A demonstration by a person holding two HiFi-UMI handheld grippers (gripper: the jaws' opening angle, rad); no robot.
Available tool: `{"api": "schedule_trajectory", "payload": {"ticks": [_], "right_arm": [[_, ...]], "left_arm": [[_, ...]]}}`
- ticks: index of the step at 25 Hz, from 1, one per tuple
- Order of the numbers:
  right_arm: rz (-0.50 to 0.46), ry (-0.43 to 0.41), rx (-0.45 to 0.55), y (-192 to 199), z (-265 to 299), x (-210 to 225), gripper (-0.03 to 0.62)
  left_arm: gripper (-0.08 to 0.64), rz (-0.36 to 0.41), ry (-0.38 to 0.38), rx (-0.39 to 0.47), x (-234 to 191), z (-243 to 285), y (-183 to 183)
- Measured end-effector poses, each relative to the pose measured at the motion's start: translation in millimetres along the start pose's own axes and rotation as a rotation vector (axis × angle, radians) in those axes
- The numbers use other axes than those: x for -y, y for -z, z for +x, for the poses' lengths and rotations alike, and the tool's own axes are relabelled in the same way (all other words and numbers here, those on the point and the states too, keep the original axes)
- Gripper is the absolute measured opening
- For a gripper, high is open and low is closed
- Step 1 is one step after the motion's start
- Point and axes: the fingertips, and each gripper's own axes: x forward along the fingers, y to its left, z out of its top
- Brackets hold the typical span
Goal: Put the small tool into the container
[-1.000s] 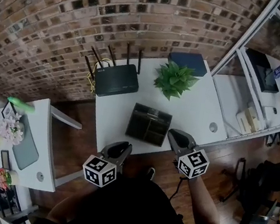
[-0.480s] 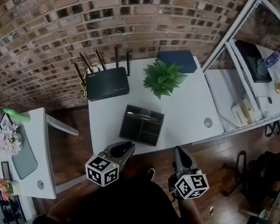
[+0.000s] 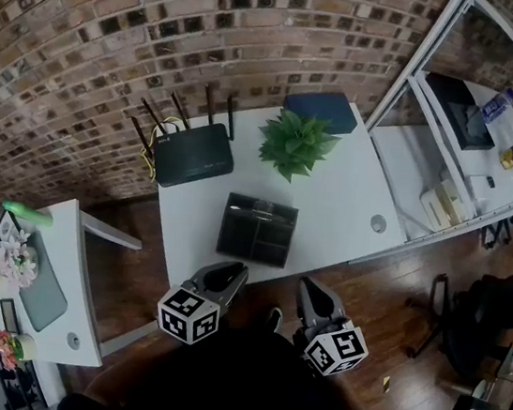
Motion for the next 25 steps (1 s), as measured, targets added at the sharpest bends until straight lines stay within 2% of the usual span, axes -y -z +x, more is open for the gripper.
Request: {"api": "schedule_trajectory", "payload": {"ticks": [8, 16, 25], "right_arm": [[-0.019, -0.023, 0.001, -4, 3, -8, 0.012], [-0.11, -0.089, -0.001, -10, 7, -29, 0.011], [-0.118, -0.06, 0.008, -13, 6, -21, 0.011]], "left_arm": [[0.046, -0.01, -0.016, 0.001, -7, -7, 1], [0.046, -0.014, -0.028, 0.008, -12, -11, 0], [0.044, -0.012, -0.023, 0.007, -13, -9, 1]]}}
